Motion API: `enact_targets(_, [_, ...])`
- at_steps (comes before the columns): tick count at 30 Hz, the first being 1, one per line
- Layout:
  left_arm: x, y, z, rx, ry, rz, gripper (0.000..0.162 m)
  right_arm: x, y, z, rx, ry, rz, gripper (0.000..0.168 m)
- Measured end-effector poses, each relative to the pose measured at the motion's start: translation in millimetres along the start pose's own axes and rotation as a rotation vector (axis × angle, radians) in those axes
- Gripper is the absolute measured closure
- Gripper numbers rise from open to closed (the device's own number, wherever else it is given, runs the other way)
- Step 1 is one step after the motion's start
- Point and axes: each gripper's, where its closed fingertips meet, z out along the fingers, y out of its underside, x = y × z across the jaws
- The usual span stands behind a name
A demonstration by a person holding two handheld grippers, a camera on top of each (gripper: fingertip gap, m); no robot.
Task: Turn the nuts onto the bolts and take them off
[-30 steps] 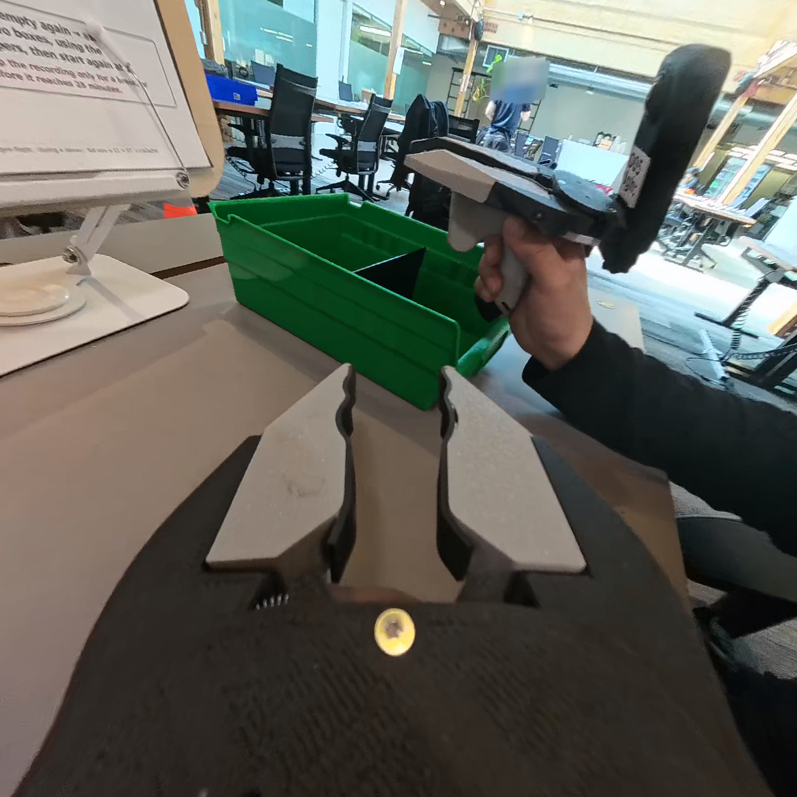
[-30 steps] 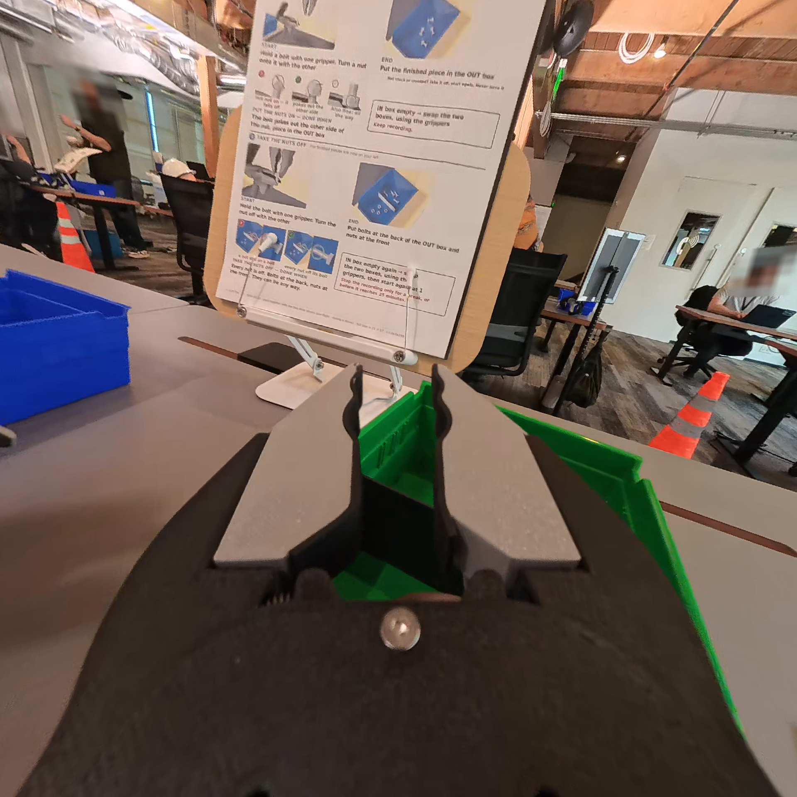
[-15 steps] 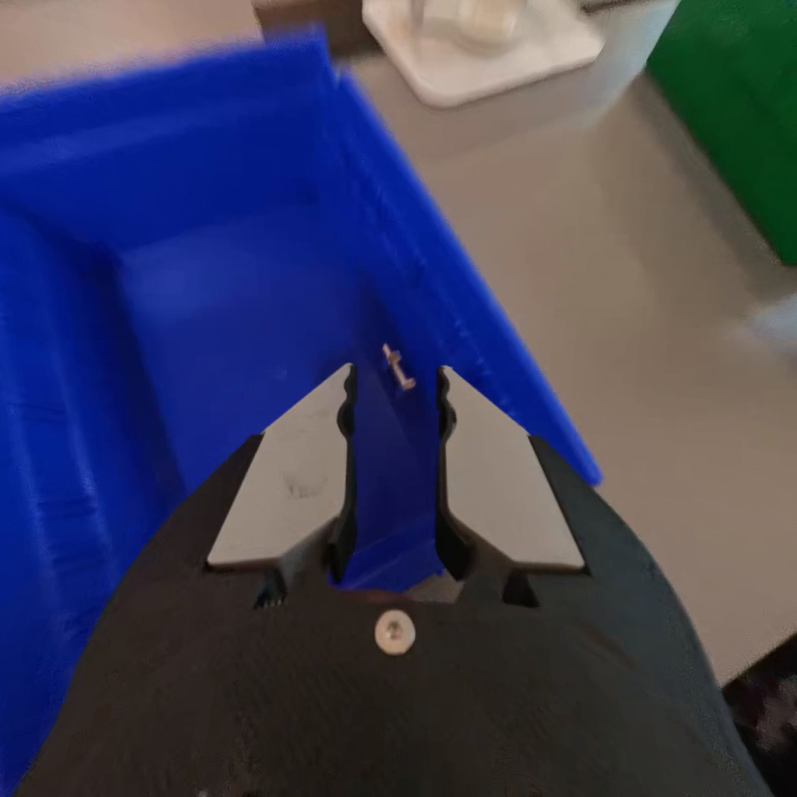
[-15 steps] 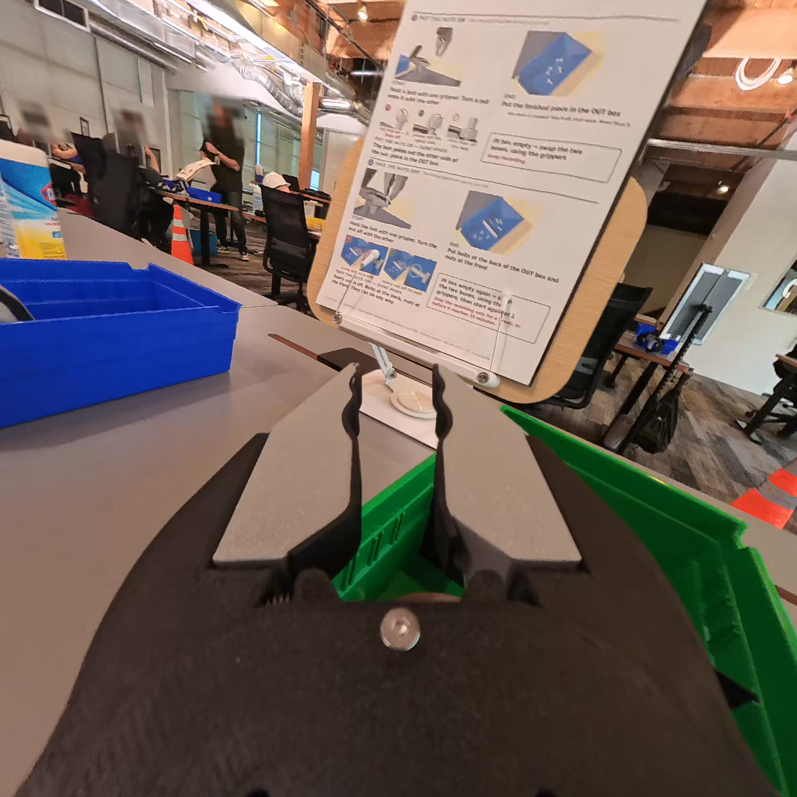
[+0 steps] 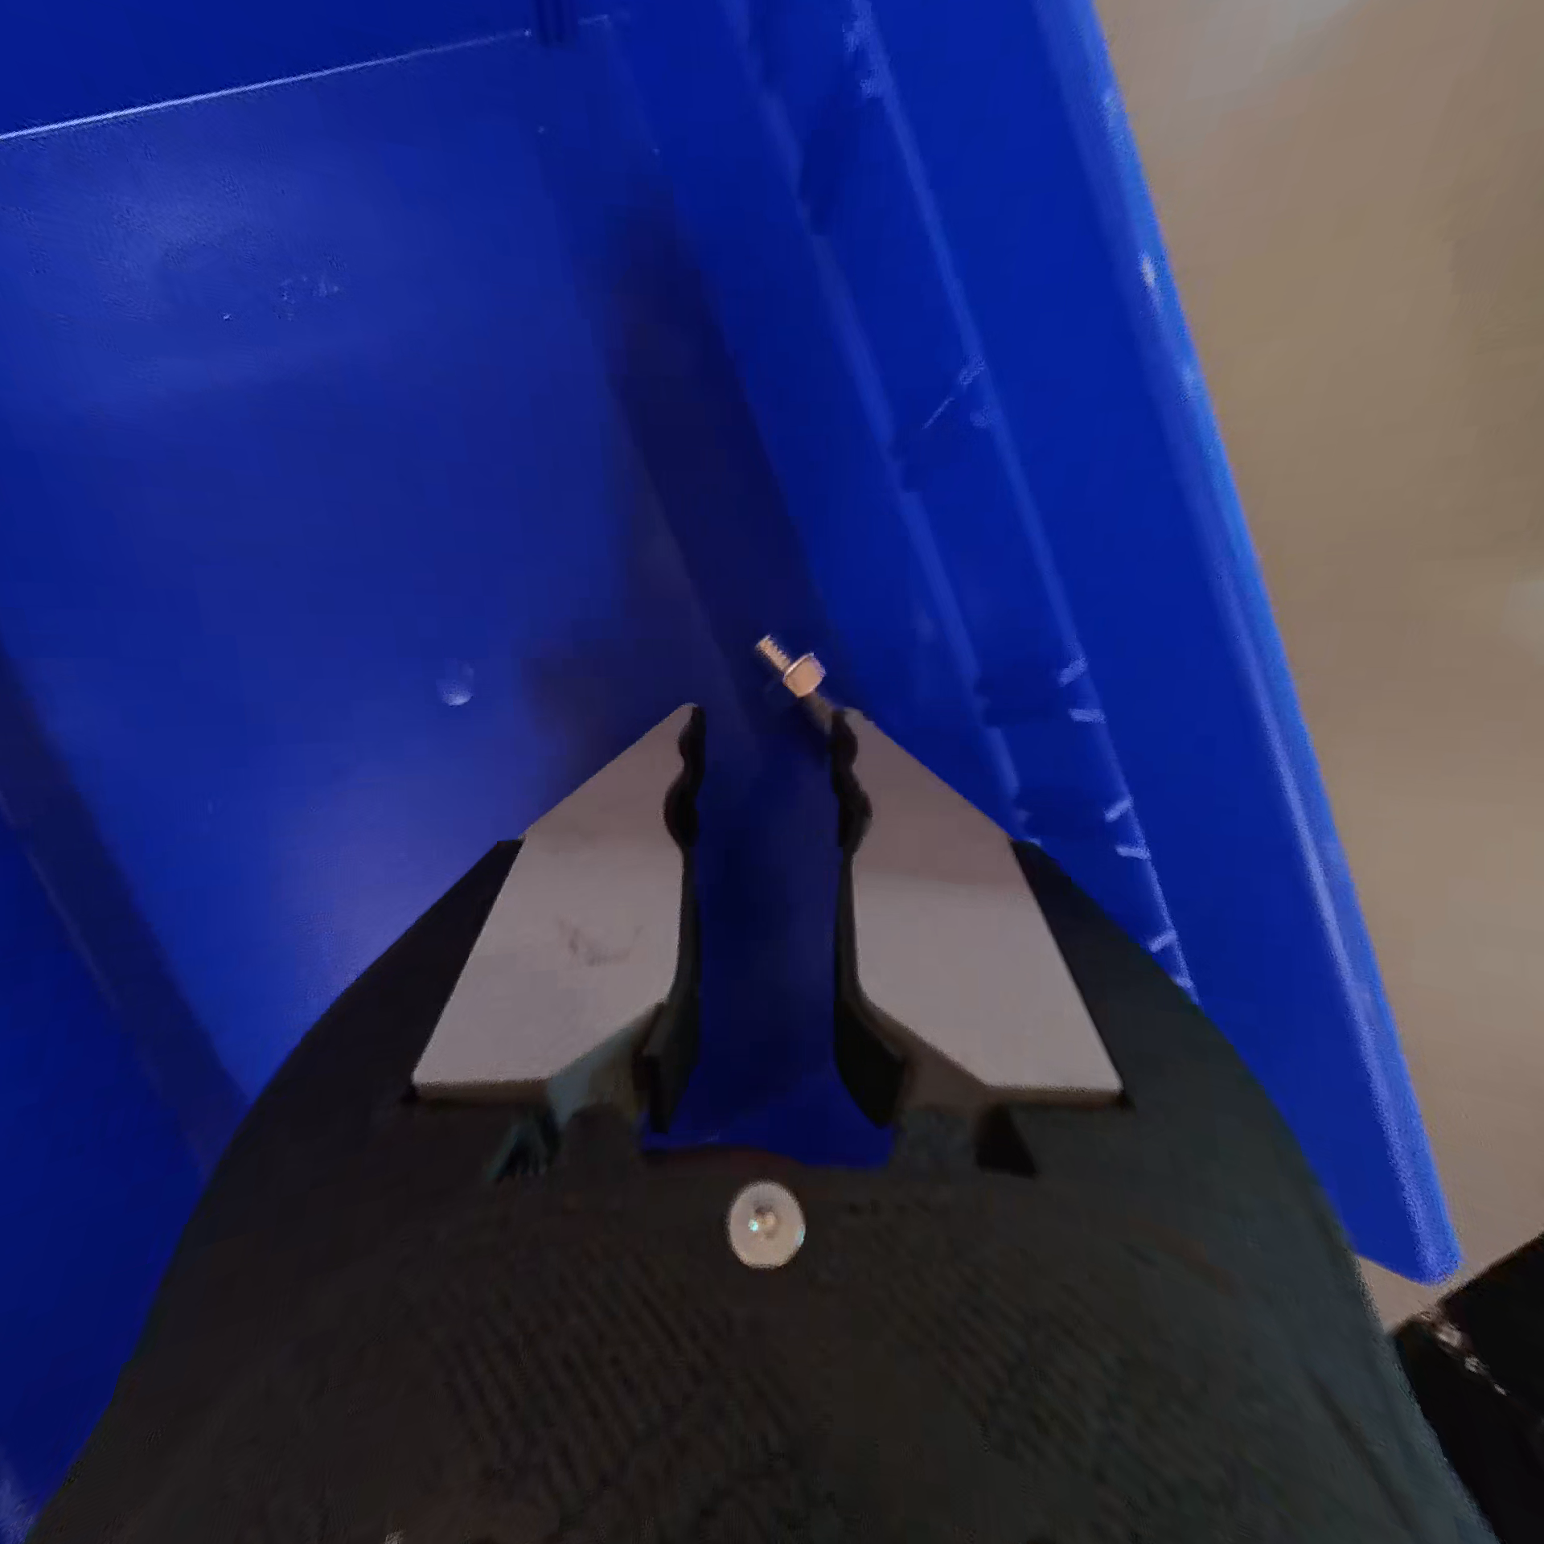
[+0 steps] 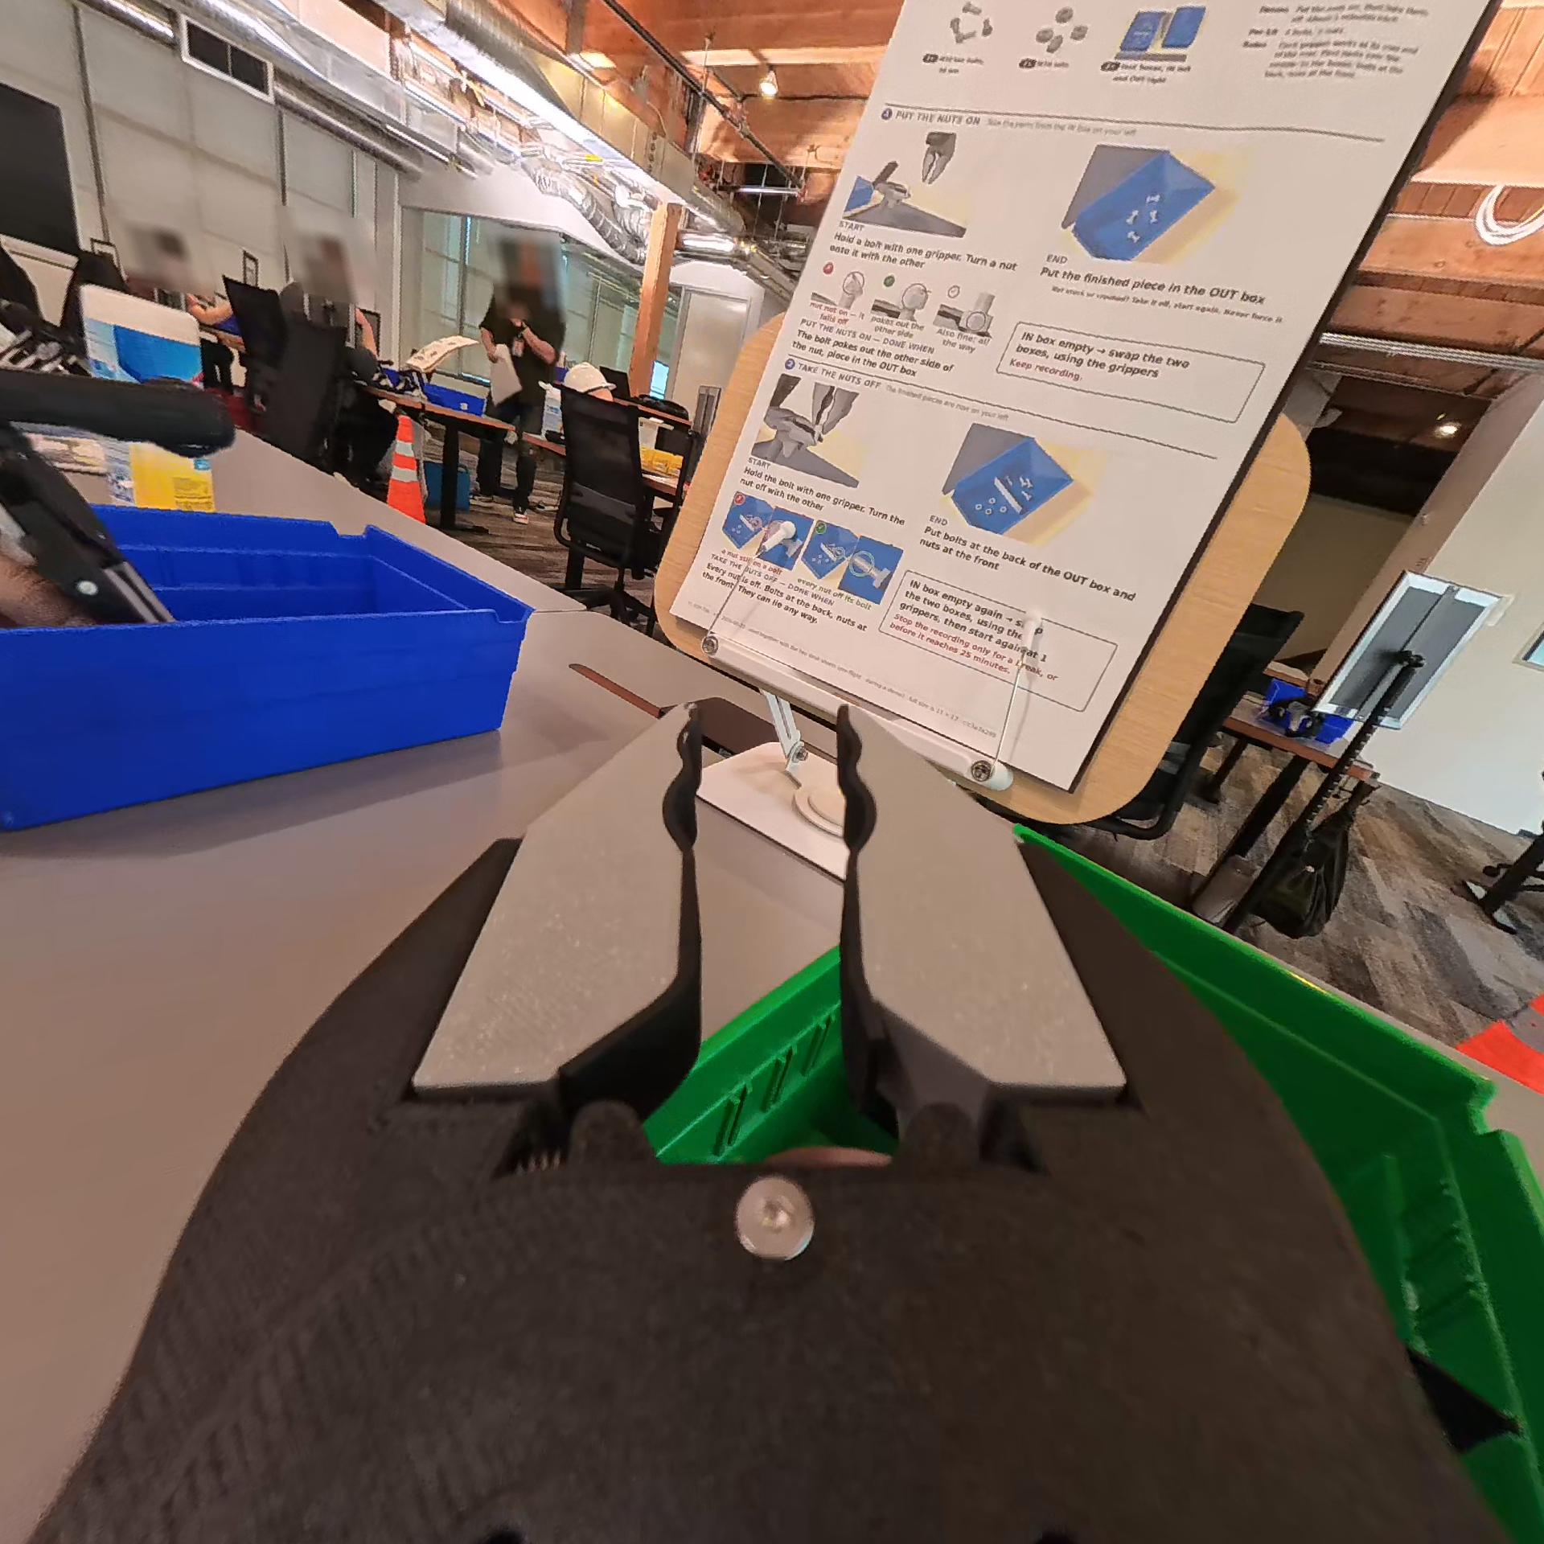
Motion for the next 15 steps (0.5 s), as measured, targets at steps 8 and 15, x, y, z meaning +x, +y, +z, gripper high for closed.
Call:
enact_targets(8, [-7, -5, 2, -0.004, -0.001, -0.004, 0.129, -8, -1, 0, -0.007, -0.009, -0.071, 0.140])
enact_targets(15, [5, -5, 8, -0.025, 0.037, 0.039, 0.142, -10, 3, 2, -0.024, -0.017, -0.090, 0.140])
